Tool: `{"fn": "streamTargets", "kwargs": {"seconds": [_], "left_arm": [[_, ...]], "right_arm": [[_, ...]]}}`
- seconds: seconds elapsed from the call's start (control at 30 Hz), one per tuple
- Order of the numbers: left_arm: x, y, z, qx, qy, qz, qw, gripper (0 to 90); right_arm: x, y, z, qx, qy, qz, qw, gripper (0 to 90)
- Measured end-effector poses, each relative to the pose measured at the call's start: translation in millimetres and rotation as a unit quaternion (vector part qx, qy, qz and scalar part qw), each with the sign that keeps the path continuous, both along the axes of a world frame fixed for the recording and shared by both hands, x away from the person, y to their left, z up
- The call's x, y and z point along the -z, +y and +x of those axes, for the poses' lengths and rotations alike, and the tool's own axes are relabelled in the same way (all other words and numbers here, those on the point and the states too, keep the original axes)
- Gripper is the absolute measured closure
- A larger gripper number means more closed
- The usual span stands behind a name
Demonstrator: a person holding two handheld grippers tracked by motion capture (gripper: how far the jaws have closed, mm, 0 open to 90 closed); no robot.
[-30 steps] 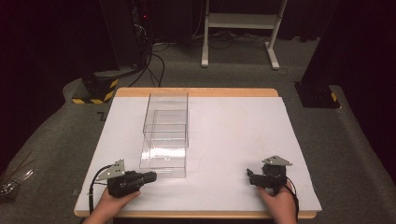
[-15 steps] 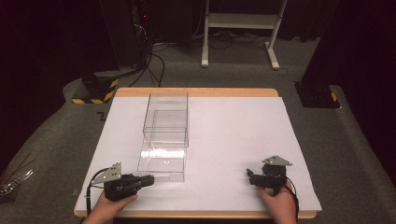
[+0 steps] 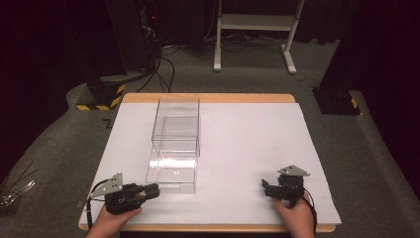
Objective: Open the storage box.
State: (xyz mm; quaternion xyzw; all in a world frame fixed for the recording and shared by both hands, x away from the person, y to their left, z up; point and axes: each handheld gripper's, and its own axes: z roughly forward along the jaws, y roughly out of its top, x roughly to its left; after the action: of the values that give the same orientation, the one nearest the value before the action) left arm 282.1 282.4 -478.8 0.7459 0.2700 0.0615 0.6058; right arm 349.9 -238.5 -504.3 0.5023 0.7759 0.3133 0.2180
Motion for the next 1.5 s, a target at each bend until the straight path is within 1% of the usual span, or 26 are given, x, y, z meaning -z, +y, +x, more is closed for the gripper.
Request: {"fn": "streamTargets", "kwargs": {"seconds": [0.13, 0.2, 0.3, 0.43, 0.47, 0.5, 0.57, 0.63, 0.73, 0.8, 0.87, 0.9, 1.0, 1.03, 1.07, 1.1, 1.13, 1.2, 1.27, 1.3, 1.33, 1.37, 1.4, 1.43, 1.47, 1.5], "left_arm": [[-4.0, 2.4, -1.5, -0.003, -0.01, -0.003, 0.9999, 73.1], [-6.1, 3.5, -2.5, -0.008, -0.012, -0.011, 0.9998, 73.3], [-9.9, 5.5, -2.9, -0.02, -0.021, -0.021, 0.9994, 73.1], [-15.4, 7.4, -3.1, -0.045, -0.033, -0.033, 0.9979, 70.1], [-16.9, 8.2, -3.2, -0.053, -0.036, -0.039, 0.9972, 69.7], [-17.8, 8.7, -3.1, -0.06, -0.04, -0.04, 0.9966, 69.2], [-19.6, 10.1, -3.3, -0.079, -0.049, -0.038, 0.9949, 68.1], [-20.8, 11.9, -4.0, -0.103, -0.057, -0.035, 0.9924, 66.5], [-22.0, 15.6, -4.2, -0.129, -0.068, -0.033, 0.9888, 64.5], [-22.7, 19.4, -4.7, -0.152, -0.073, -0.033, 0.9852, 62.9], [-22.8, 23.0, -4.8, -0.172, -0.077, -0.027, 0.9816, 59.7], [-22.1, 25.4, -4.7, -0.188, -0.081, -0.021, 0.9786, 57.5], [-18.3, 32.2, -3.2, -0.223, -0.084, -0.003, 0.9713, 53.5], [-16.3, 34.7, -2.5, -0.234, -0.082, 0.0, 0.9688, 52.2], [-14.9, 37.0, -1.9, -0.241, -0.08, 0.003, 0.9673, 51.2], [-12.5, 40.8, -0.5, -0.252, -0.075, 0.007, 0.9648, 50.6], [-11.1, 43.1, 0.4, -0.258, -0.072, 0.01, 0.9634, 49.4], [-6.8, 49.4, 2.7, -0.283, -0.062, 0.029, 0.9566, 46.9], [-4.1, 52.7, 4.2, -0.296, -0.055, 0.04, 0.9529, 45.1], [-1.4, 55.2, 5.5, -0.304, -0.048, 0.049, 0.95, 44.3], [0.3, 56.8, 6.6, -0.309, -0.045, 0.059, 0.9482, 43.5], [2.9, 57.8, 7.8, -0.315, -0.042, 0.072, 0.9453, 42.9], [5.7, 58.4, 8.9, -0.322, -0.038, 0.089, 0.9419, 42.6], [9.4, 59.3, 11.1, -0.328, -0.029, 0.108, 0.938, 42.3], [12.5, 60.2, 13.1, -0.332, -0.02, 0.121, 0.9353, 41.6], [14.8, 60.9, 14.5, -0.334, -0.013, 0.129, 0.9336, 40.8]], "right_arm": [[0.0, 0.0, 0.0, 0.0, 0.0, 0.0, 1.0, 11.4], [0.0, 0.0, 0.0, 0.0, 0.0, 0.0, 1.0, 11.4], [0.0, 0.0, 0.0, 0.0, 0.0, 0.0, 1.0, 11.4], [0.0, 0.0, 0.0, 0.0, 0.0, 0.0, 1.0, 11.4], [0.0, 0.0, 0.0, 0.0, 0.0, 0.0, 1.0, 11.4], [0.0, 0.0, 0.0, 0.0, 0.0, 0.0, 1.0, 11.4], [0.0, 0.0, 0.0, 0.0, 0.0, 0.0, 1.0, 11.4], [0.0, 0.0, 0.0, 0.0, 0.0, 0.0, 1.0, 11.4], [0.0, 0.0, -0.1, 0.0, 0.0, 0.0, 1.0, 11.4], [0.0, 0.1, -0.1, 0.0, 0.0, -0.001, 1.0, 11.4], [0.0, 0.1, -0.1, 0.0, -0.001, -0.001, 1.0, 11.4], [0.0, 0.1, -0.1, 0.0, 0.0, -0.001, 1.0, 11.4], [0.0, 0.0, -0.1, 0.0, 0.0, -0.001, 1.0, 11.4], [0.0, 0.1, -0.1, 0.0, 0.0, 0.0, 1.0, 11.4], [0.0, 0.1, -0.1, 0.0, 0.0, 0.0, 1.0, 11.4], [0.0, 0.1, -0.1, 0.0, 0.0, 0.0, 1.0, 11.4], [0.0, 0.0, -0.1, 0.0, 0.0, 0.0, 1.0, 11.4], [0.0, 0.0, 0.0, 0.0, 0.0, 0.0, 1.0, 11.4], [0.0, 0.0, 0.0, 0.0, 0.0, 0.0, 1.0, 11.4], [0.0, 0.0, 0.0, 0.0, 0.0, 0.0, 1.0, 11.4], [0.0, 0.0, 0.0, 0.0, 0.0, 0.0, 1.0, 11.4], [0.0, 0.0, 0.0, 0.0, 0.0, 0.0, 1.0, 11.4], [0.0, 0.0, 0.0, 0.0, 0.0, 0.0, 1.0, 11.4], [0.0, 0.0, 0.0, 0.0, 0.0, 0.0, 1.0, 11.4], [0.0, 0.0, 0.0, 0.0, 0.0, 0.0, 1.0, 11.4], [0.0, 0.0, 0.0, 0.0, 0.0, 0.0, 1.0, 11.4]]}}
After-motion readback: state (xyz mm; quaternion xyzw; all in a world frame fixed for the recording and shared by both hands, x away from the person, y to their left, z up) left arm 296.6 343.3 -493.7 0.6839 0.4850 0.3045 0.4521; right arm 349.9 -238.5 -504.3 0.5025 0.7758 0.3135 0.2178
